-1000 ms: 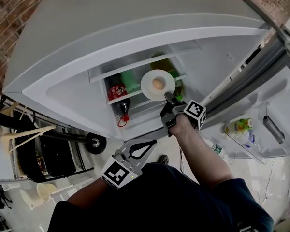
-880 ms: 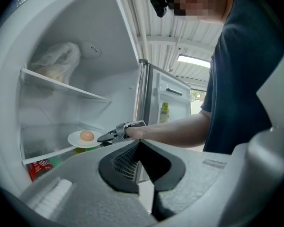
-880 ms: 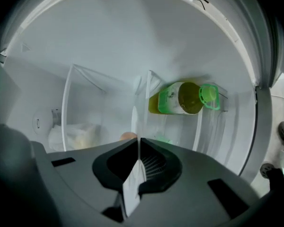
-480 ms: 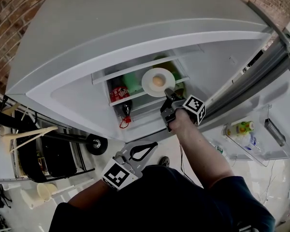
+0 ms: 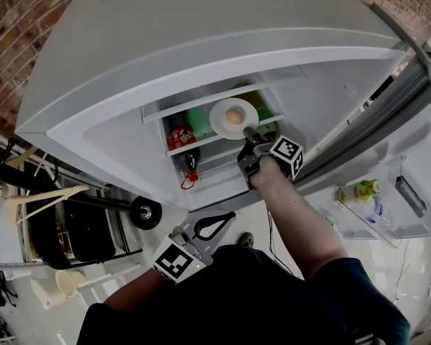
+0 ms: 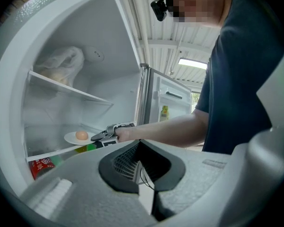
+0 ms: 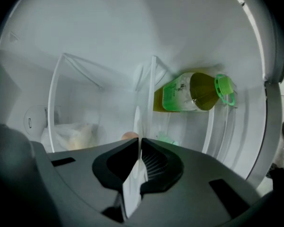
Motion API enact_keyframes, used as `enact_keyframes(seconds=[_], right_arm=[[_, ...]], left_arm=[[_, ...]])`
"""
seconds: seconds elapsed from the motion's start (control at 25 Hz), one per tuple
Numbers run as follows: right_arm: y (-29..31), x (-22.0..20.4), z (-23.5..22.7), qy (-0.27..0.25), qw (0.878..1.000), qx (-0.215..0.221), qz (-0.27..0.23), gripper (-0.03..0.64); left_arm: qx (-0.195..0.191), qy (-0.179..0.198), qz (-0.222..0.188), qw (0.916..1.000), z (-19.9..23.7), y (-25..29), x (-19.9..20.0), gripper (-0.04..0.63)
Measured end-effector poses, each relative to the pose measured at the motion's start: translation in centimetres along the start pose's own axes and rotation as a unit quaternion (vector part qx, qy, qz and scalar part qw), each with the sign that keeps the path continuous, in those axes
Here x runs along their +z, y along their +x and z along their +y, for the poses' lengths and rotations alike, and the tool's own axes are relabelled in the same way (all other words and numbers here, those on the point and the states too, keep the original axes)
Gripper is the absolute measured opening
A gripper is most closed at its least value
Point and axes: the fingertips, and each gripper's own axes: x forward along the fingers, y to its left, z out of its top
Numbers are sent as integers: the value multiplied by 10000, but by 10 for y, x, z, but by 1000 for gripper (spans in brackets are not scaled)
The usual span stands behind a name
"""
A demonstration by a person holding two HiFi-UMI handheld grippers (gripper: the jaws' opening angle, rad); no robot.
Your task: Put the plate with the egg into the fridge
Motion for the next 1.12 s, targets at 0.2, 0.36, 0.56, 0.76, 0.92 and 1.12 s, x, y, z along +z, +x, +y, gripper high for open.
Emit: enact_keyframes(seconds=[0.2,0.36,0.56,0.76,0.92,1.12], right_arm=[[4,0,0,-66,10000,-53,-30,21],[4,-1,2,-54,10000,-3,-33,21],[3,0,8,-68,9997,195,-117,114],[0,1,10,-80,9992,338,-207,155],[-9,1,8,-87,9989,373,-268,179],[-30,-13,7,-209,9989,395,-107,186]], left_arm=[[-8,8,-61,10000,-1,-1,1,5],[-26,24,-68,10000,-1,-3,1,5],[-8,-29,-89,10000,0,-4,0,5],[7,-12,-65,10000,-1,-7,-1,5],[-11,25,-48,10000,-3,-8,-1,5],[-42,64,-49,10000,-6,-8,0,5]])
